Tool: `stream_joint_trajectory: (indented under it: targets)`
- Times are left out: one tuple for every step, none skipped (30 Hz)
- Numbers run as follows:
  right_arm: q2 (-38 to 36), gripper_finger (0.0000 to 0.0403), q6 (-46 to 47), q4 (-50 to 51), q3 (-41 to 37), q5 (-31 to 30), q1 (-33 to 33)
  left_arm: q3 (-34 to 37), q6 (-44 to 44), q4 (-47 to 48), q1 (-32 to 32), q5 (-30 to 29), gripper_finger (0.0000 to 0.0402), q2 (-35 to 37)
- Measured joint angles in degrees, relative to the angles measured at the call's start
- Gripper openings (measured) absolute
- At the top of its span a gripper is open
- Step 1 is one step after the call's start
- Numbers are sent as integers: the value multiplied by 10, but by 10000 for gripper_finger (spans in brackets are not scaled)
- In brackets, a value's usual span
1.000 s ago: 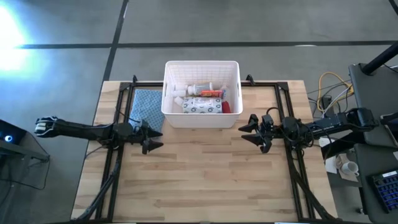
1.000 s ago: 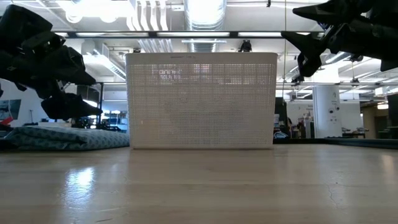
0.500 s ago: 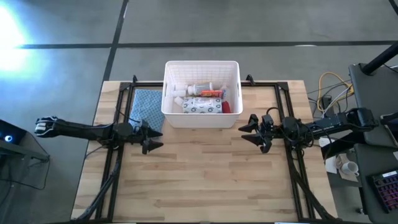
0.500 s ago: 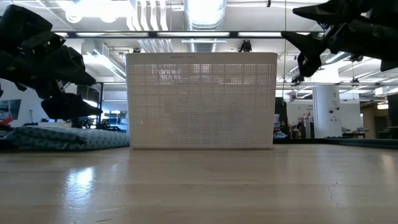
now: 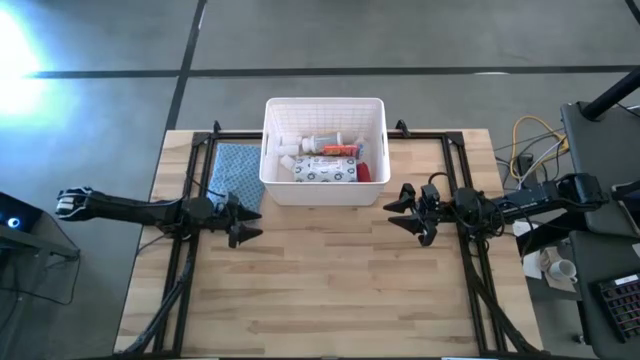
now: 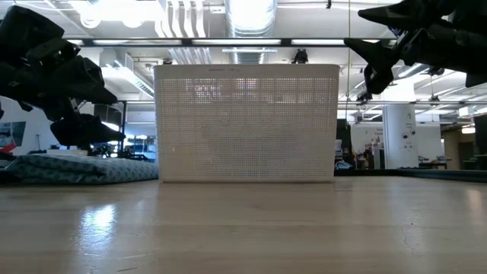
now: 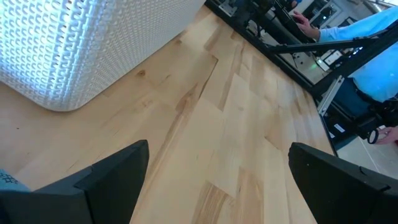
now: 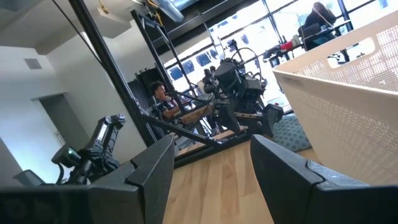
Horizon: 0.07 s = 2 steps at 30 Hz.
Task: Pick & place medical supplies in basket/bin
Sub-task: Return to Home Position
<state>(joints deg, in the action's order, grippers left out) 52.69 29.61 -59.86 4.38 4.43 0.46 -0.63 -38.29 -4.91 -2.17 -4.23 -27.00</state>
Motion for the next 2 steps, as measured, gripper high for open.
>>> stream_joint_trajectory:
  targets:
    - [0, 201, 0, 0, 0, 0, 0, 0, 0, 0, 0, 0, 363, 0]
    - [0, 201, 0, 0, 0, 0, 0, 0, 0, 0, 0, 0, 363, 0]
